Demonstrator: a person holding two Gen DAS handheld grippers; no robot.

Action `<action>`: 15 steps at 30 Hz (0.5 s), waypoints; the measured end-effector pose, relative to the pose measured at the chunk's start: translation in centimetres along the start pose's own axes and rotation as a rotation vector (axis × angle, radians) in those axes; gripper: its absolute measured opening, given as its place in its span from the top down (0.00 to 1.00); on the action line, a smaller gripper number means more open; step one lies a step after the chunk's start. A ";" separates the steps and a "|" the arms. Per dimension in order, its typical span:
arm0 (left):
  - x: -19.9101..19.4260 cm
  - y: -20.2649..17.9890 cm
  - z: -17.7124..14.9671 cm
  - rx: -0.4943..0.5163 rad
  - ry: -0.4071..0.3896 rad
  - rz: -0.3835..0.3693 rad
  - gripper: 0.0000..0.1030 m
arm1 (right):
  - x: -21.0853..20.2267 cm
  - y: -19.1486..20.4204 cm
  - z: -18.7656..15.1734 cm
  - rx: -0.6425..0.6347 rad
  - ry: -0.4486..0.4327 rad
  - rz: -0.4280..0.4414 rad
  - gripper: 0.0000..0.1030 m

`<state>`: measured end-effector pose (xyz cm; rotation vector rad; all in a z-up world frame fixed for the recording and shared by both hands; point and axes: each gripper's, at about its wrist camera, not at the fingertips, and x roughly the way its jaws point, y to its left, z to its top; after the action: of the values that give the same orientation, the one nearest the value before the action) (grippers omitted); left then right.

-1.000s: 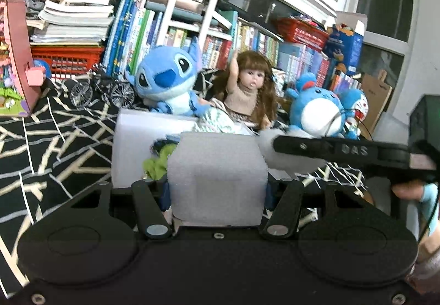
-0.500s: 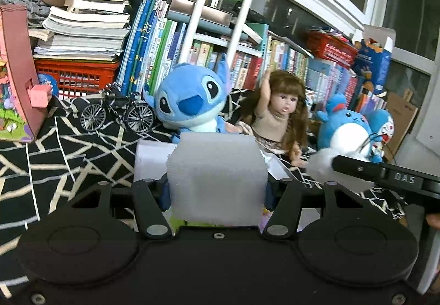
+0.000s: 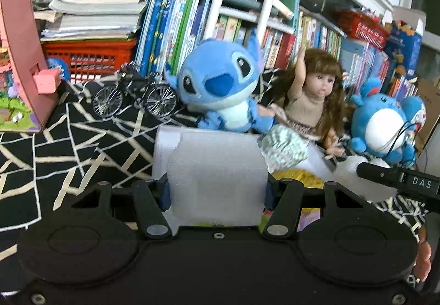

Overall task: Organize soft objects
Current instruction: 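Carry the fluffy plush and foam block with both tools over the white box, then open both tools to drop the fluffy plush and foam block into the box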

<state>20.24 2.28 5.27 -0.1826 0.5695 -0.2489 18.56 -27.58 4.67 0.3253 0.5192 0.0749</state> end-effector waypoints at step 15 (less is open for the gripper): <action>1.5 0.3 -1.9 -0.049 0.108 -0.016 0.45 | 1.4 0.3 -1.7 0.015 0.032 -0.034 0.37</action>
<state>20.41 1.93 2.87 -0.2224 0.6820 -0.2611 18.88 -26.61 2.72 0.3302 0.5568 0.0432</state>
